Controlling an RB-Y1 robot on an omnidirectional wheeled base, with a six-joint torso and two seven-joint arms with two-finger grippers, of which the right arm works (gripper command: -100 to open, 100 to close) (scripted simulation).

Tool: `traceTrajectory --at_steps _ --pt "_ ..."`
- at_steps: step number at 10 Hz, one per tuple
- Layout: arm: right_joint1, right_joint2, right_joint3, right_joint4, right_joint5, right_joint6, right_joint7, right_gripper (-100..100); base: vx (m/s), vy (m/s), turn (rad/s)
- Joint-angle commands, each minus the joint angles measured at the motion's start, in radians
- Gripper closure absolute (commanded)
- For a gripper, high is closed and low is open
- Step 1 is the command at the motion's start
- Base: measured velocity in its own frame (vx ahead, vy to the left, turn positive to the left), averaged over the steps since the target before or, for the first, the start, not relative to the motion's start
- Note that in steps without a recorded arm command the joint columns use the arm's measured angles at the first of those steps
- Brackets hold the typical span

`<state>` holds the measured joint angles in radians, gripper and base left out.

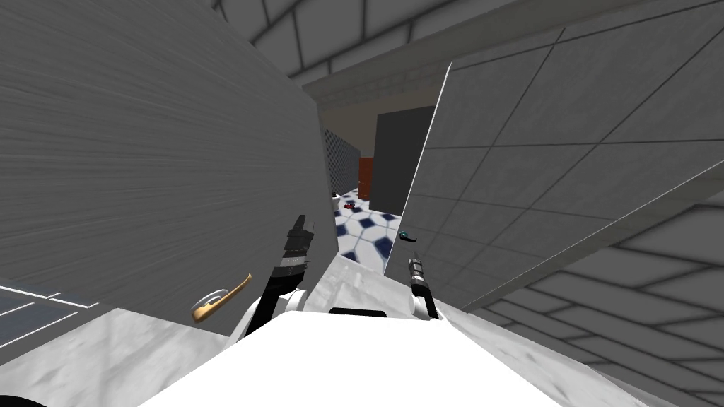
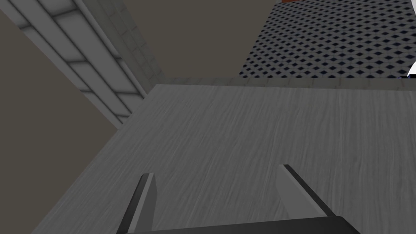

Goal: Pull the door open

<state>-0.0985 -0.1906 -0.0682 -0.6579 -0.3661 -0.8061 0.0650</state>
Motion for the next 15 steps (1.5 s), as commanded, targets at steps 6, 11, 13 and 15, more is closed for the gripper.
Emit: traceTrajectory --at_steps 6,11,13,15 --pt "0.028 -0.061 -0.012 0.05 -0.023 -0.037 -0.058 -100 0.158 -0.009 0.097" --pt "0.07 -0.123 -0.024 0.062 -0.04 -0.068 -0.123 -100 0.177 -0.026 0.099" --pt "0.075 -0.122 -0.025 0.059 -0.04 -0.061 -0.12 -100 0.04 0.0 -0.007" --pt "0.075 -0.122 -0.025 0.059 -0.04 -0.061 -0.12 100 -0.004 0.0 0.003"
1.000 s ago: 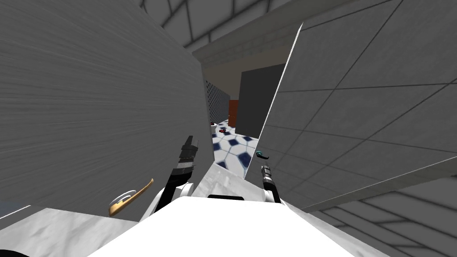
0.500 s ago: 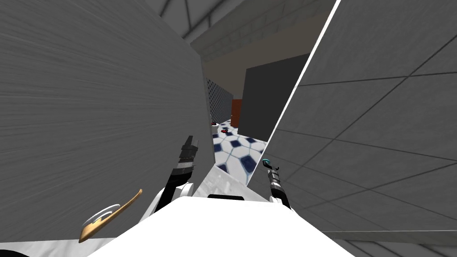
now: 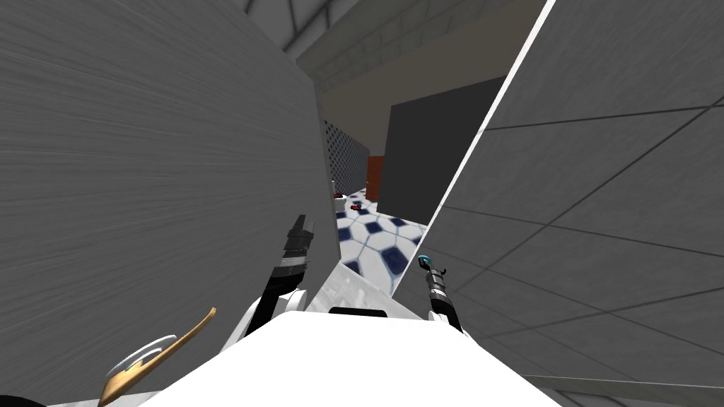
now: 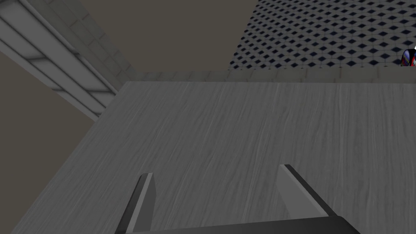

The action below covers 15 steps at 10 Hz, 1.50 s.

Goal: Pull the door open

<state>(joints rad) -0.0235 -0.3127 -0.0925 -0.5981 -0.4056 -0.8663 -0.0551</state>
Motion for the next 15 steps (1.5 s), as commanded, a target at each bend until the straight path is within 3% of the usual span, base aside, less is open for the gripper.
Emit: traceTrajectory --at_steps 1,5,13,15 --pt "0.0 0.0 0.0 -0.001 0.0 -0.001 0.0 100 -0.008 -0.001 0.004" --pt "0.004 -0.005 0.012 -0.003 0.008 -0.002 -0.011 100 -0.027 -0.007 0.016" --pt "0.027 -0.04 0.088 -0.022 0.055 -0.017 -0.083 100 -0.197 -0.014 0.09" --pt "0.027 -0.039 0.09 -0.024 0.056 -0.014 -0.082 100 -0.144 -0.014 0.042"
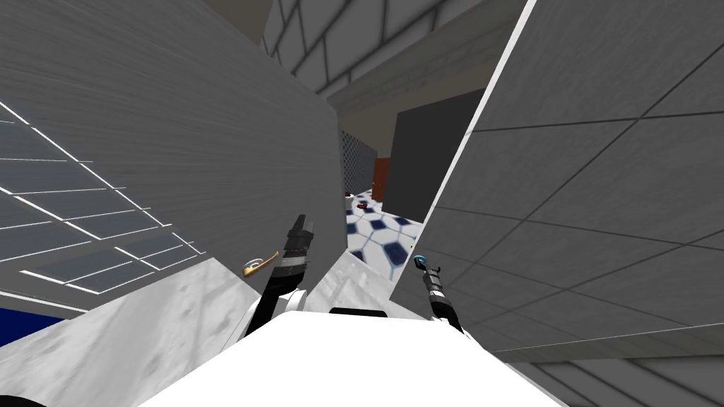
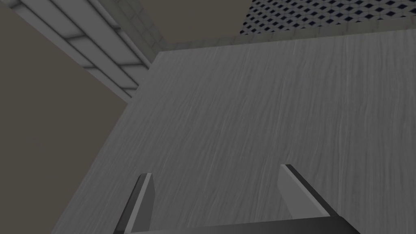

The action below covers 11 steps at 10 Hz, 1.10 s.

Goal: Pull the door open

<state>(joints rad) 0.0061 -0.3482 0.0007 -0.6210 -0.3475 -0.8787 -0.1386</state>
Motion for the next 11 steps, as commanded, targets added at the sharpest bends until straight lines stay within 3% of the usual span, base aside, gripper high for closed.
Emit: traceTrajectory --at_steps 1,8,9,11 --pt "0.009 -0.01 0.014 -0.005 0.007 -0.009 -0.014 100 -0.154 -0.009 0.091" --pt "0.056 -0.058 0.087 -0.033 0.041 -0.057 -0.088 100 -0.236 -0.021 0.103" --pt "0.051 -0.055 0.08 -0.028 0.037 -0.052 -0.081 100 -0.124 -0.018 0.021" --pt "0.079 -0.074 0.109 -0.033 0.045 -0.082 -0.107 100 -0.206 -0.066 0.16"
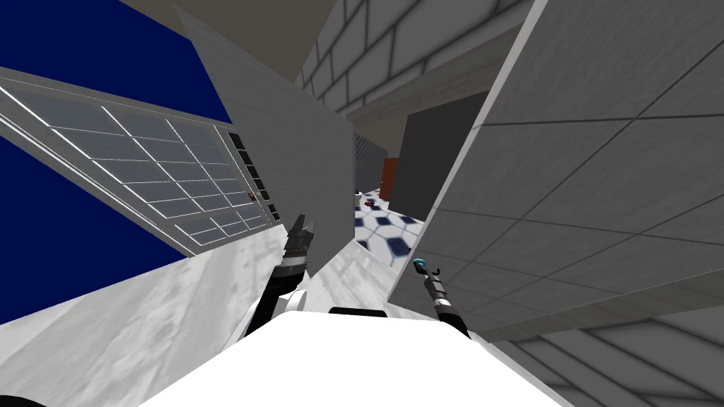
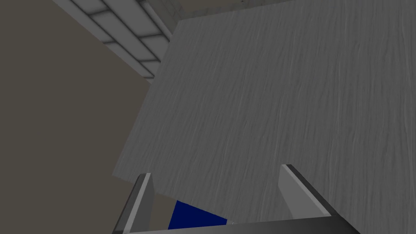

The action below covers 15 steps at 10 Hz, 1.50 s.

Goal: Pull the door open

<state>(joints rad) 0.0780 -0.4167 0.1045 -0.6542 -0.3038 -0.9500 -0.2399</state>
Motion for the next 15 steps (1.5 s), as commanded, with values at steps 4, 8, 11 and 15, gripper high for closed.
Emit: traceTrajectory --at_steps 4,8,11,15 --pt "0.048 -0.042 0.05 -0.008 0.012 -0.067 -0.048 100 -0.225 -0.041 0.139" --pt "0.086 -0.064 0.079 -0.01 0.015 -0.11 -0.069 100 -0.164 -0.03 0.101" --pt "0.112 -0.082 0.101 -0.001 0.014 -0.157 -0.086 100 -0.187 -0.061 0.147" --pt "0.15 -0.108 0.133 0.011 0.012 -0.228 -0.11 100 -0.192 -0.053 0.15"
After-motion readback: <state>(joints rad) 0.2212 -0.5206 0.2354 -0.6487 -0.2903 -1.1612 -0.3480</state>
